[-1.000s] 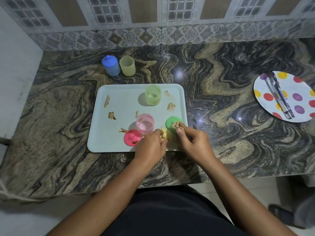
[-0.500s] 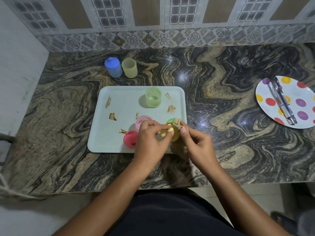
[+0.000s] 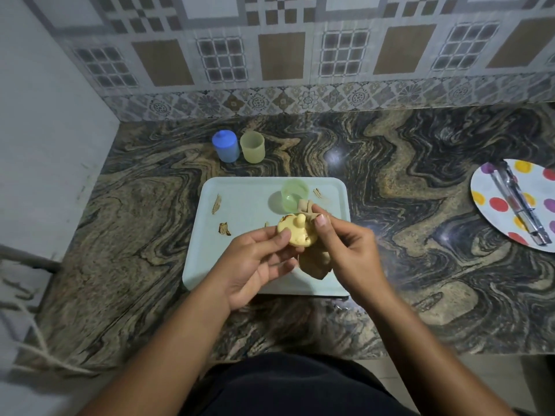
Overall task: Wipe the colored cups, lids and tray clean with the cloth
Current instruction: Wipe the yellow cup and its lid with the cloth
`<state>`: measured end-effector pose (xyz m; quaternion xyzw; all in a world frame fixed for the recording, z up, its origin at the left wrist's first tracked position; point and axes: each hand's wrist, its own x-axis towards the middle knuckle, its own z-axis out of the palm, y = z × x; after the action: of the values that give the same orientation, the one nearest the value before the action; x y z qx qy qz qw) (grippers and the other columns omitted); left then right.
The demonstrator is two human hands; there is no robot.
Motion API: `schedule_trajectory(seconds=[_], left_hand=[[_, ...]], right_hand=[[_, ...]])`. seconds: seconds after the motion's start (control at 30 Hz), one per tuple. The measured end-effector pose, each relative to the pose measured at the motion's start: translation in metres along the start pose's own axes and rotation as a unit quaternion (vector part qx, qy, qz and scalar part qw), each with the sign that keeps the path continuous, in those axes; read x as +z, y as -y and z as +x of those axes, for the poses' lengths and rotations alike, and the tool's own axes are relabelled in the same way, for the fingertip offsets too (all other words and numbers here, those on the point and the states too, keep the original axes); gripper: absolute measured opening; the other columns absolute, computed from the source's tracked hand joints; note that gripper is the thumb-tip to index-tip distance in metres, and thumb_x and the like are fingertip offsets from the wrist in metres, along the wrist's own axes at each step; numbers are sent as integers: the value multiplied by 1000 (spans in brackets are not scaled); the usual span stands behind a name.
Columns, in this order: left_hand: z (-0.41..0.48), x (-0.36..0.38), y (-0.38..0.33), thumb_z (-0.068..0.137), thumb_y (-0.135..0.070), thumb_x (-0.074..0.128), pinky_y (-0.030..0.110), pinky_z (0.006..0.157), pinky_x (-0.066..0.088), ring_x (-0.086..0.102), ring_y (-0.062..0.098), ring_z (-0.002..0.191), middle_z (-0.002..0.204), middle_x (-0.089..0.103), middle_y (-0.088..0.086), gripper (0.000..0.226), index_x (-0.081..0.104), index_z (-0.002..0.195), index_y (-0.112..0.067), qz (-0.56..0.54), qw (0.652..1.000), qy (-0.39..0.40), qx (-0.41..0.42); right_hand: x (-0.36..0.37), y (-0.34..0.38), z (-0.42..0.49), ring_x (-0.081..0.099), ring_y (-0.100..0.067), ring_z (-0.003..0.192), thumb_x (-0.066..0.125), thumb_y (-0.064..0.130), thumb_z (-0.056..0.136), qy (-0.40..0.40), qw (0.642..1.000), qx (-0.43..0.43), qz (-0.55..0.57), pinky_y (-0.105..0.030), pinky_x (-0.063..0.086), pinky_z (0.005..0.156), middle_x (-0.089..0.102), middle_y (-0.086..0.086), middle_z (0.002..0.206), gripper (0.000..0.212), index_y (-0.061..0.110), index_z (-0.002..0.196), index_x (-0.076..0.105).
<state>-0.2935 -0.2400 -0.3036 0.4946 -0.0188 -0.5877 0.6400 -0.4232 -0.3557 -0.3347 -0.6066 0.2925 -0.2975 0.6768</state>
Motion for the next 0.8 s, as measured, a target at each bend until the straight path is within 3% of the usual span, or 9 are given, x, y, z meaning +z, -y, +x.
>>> schedule_trajectory(seconds=[0.07,0.17,0.2,0.3,0.43,0.6,0.67,0.73,0.8], left_hand=[[-3,-7,-11,86,-12,66,23,56,56,71,15,77,95,73,14,30,67,114,-1,-13,999,-34,34],[-8,-19,-24,92,-8,62,20,50,52,71,11,76,94,75,9,22,69,112,-3,-25,994,-70,78],[-9,-23,-28,92,-9,62,18,51,50,71,11,79,96,75,7,22,69,112,-4,-18,993,-71,89],[-15,-30,-33,92,-9,61,16,55,48,70,8,81,96,76,3,19,72,108,-7,4,992,-60,109],[-22,-38,-38,89,-12,64,18,61,51,70,9,81,93,76,4,15,73,100,-7,46,987,-55,146],[-34,-46,-45,79,-17,67,22,65,55,72,16,85,99,76,10,33,71,109,-2,72,983,-33,165],[-37,-45,-46,81,-15,65,24,63,56,71,14,78,94,75,8,30,70,108,-1,69,983,-15,169],[-38,-44,-45,85,-16,61,25,62,56,69,12,79,96,75,8,31,68,112,-2,52,984,-4,171],[-37,-43,-45,89,-20,58,26,65,56,69,14,90,107,74,9,33,67,116,-4,33,984,-7,174]], right_hand=[[13,1,1,63,-2,118,59,24,98,-8,1000,-10,0,-19,54,89,68,21,119,19,23,107,76],[34,4,-2,66,-7,82,62,32,100,0,998,-50,-48,-32,56,62,71,17,119,25,25,122,71],[39,4,-4,68,-8,79,63,32,98,-1,992,-92,-92,-34,58,65,73,10,119,33,23,130,66],[57,2,-5,64,-16,124,64,24,97,17,946,-232,-226,-32,55,100,68,-10,130,40,9,134,60],[71,2,-5,54,-15,134,61,21,98,15,918,-290,-270,-32,51,105,63,-15,134,37,2,130,64],[72,18,1,73,-15,107,62,14,99,-8,946,-218,-239,-36,57,93,78,-12,99,24,8,118,74],[71,28,5,74,-8,83,61,19,100,-3,975,-125,-186,-34,60,74,78,-14,88,21,17,114,76],[73,34,6,71,-9,75,60,19,100,28,990,-65,-125,-31,57,61,76,-20,86,21,24,115,75],[77,33,3,70,-11,76,60,23,101,36,995,-42,-86,-34,59,62,77,-16,90,23,23,119,74]])
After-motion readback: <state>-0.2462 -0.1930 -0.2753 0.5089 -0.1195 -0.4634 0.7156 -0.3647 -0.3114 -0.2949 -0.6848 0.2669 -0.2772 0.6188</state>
